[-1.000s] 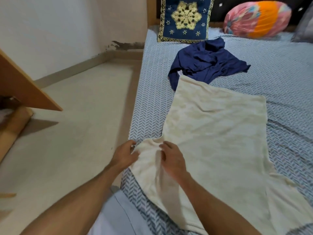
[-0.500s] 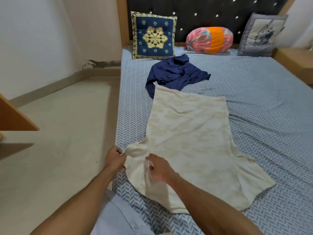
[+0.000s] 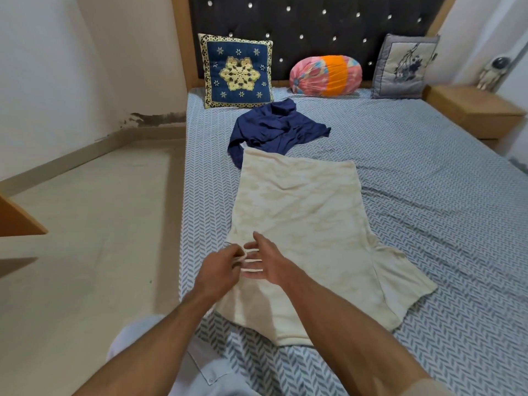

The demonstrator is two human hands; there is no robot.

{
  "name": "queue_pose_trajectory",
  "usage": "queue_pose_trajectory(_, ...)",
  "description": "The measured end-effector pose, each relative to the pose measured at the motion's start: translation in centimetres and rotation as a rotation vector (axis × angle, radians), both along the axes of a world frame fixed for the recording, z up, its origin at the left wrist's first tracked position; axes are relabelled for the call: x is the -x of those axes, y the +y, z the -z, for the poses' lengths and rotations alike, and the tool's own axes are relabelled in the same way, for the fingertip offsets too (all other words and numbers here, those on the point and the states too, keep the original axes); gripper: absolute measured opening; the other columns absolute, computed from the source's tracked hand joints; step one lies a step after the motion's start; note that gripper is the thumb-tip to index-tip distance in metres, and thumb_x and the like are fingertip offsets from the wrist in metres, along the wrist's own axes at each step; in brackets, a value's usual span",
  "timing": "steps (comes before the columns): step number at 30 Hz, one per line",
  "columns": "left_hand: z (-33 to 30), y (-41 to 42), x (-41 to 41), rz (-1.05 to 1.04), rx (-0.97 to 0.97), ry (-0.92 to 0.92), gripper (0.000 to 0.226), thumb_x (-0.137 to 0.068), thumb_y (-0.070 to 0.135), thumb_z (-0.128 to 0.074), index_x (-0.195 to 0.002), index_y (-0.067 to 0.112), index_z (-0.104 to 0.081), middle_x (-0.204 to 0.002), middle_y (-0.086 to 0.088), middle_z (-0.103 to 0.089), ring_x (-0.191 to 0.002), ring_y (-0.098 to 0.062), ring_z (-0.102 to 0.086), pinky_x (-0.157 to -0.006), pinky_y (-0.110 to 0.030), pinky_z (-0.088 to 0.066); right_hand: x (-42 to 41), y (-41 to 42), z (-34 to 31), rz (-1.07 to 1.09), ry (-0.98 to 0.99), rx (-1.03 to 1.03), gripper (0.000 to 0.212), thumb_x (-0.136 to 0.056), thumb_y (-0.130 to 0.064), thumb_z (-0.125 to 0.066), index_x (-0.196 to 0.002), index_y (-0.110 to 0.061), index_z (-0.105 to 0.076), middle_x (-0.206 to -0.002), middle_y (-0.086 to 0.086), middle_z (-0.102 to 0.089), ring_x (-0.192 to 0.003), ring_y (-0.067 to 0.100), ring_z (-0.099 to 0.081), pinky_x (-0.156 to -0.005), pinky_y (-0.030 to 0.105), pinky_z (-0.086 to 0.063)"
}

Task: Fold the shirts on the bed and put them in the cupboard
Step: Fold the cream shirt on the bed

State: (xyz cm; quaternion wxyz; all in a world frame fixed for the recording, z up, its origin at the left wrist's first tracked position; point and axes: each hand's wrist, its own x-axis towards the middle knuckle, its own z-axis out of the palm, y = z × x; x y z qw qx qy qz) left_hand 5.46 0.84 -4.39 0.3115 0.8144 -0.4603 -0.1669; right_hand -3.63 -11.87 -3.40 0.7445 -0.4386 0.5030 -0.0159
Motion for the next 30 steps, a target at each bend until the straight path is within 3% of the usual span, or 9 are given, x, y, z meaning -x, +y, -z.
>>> queue_pose_trajectory(4, 0.6, -1.0, 3.3, 0.236, 0.047, -0.197, 0.028, -0.085, 0.011, -0.067, -0.103, 0.029, -0.053, -0.086, -0.003, -0.076, -0.074, -0.028, -0.071, -0.062, -0.031, -0.051, 2.3, -1.1, -0.1, 0.003, 0.046, -0.041, 0.054, -0.087, -0.060, -0.067, -0.111, -0.012, -0.065, -0.108, 0.013, -0.073, -0.096, 0.030, -0.072, -0.081, 0.046, -0.061)
queue_pose_trajectory(7, 0.9, -2.2, 5.5, 0.304, 0.080, -0.174, 0.037, -0.086, 0.013, -0.067, -0.106, 0.032, -0.043, -0.083, -0.006, -0.075, -0.072, -0.031, -0.071, -0.059, -0.031, -0.048, 4.5, -1.8, 0.1, -0.032, 0.124, 0.033, 0.045, -0.082, -0.044, -0.080, -0.110, -0.010, -0.072, -0.098, 0.012, -0.078, -0.087, 0.026, -0.075, -0.075, 0.041, -0.062)
queue_pose_trajectory(10, 1.3, -2.6, 6.8, 0.325, 0.056, -0.093, 0.042, -0.088, 0.024, -0.068, -0.122, 0.027, -0.043, -0.102, -0.003, -0.074, -0.088, -0.027, -0.072, -0.071, -0.034, -0.054, 6.0, -2.6, 0.4, 0.014, 0.257, 0.123, 0.015, -0.084, -0.005, -0.069, -0.097, 0.002, -0.071, -0.079, 0.016, -0.075, -0.068, 0.025, -0.073, -0.054, 0.029, -0.057)
queue_pose_trajectory(13, 2.3, -2.3, 6.8, 0.297, -0.089, -0.173, 0.071, -0.083, 0.034, -0.075, -0.143, 0.019, -0.039, -0.130, -0.003, -0.061, -0.115, -0.025, -0.061, -0.092, -0.035, -0.050, 7.0, -3.5, 1.0, 0.045, 0.347, 0.198, 0.010, -0.090, -0.005, -0.066, -0.098, 0.002, -0.065, -0.079, 0.012, -0.068, -0.068, 0.023, -0.066, -0.042, 0.018, -0.050)
queue_pose_trajectory(15, 2.9, -1.9, 6.4, 0.245, -0.224, -0.240, 0.083, -0.081, 0.033, -0.075, -0.150, 0.015, -0.033, -0.140, -0.008, -0.051, -0.126, -0.029, -0.051, -0.101, -0.039, -0.046, 7.4, -3.9, 1.9, 0.079, 0.338, 0.201, 0.016, -0.090, -0.002, -0.064, -0.105, 0.002, -0.066, -0.094, 0.017, -0.070, -0.083, 0.030, -0.068, -0.064, 0.029, -0.061)
queue_pose_trajectory(17, 3.2, -1.2, 6.3, 0.163, -0.389, -0.232, 0.083, -0.081, 0.029, -0.071, -0.150, 0.015, -0.027, -0.140, -0.011, -0.046, -0.126, -0.031, -0.048, -0.100, -0.040, -0.047, 7.9, -3.7, 2.3, 0.091, 0.314, 0.167, 0.023, -0.086, 0.002, -0.066, -0.108, -0.004, -0.067, -0.110, 0.018, -0.067, -0.103, 0.039, -0.065, -0.086, 0.052, -0.060)
queue_pose_trajectory(20, 3.9, 0.0, 6.0, 0.091, -0.495, -0.091, 0.079, -0.081, 0.038, -0.063, -0.146, 0.012, -0.026, -0.131, -0.016, -0.049, -0.117, -0.034, -0.053, -0.095, -0.042, -0.049, 8.8, -3.5, 3.3, 0.076, 0.298, 0.136, 0.030, -0.079, 0.006, -0.073, -0.105, -0.009, -0.069, -0.111, 0.017, -0.066, -0.104, 0.041, -0.063, -0.089, 0.062, -0.056)
queue_pose_trajectory(25, 4.7, 1.5, 6.2, 0.140, -0.487, -0.076, 0.067, -0.077, 0.026, -0.052, -0.140, 0.009, -0.034, -0.113, -0.012, -0.060, -0.098, -0.029, -0.063, -0.077, -0.041, -0.055, 10.1, -3.6, 3.6, 0.204, 0.192, 0.154, 0.025, -0.083, 0.010, -0.064, -0.094, -0.012, -0.068, -0.102, 0.013, -0.068, -0.090, 0.029, -0.063, -0.088, 0.051, -0.059)
queue_pose_trajectory(30, 4.0, 1.0, 7.6, 0.240, -0.566, -0.263, 0.055, -0.082, 0.011, -0.060, -0.131, 0.015, -0.038, -0.116, -0.008, -0.056, -0.105, -0.030, -0.058, -0.073, -0.041, -0.050, 12.0, -4.4, 4.2, 0.279, 0.128, 0.156, 0.031, -0.081, 0.009, -0.064, -0.105, -0.010, -0.070, -0.103, 0.011, -0.069, -0.093, 0.029, -0.064, -0.082, 0.046, -0.060)
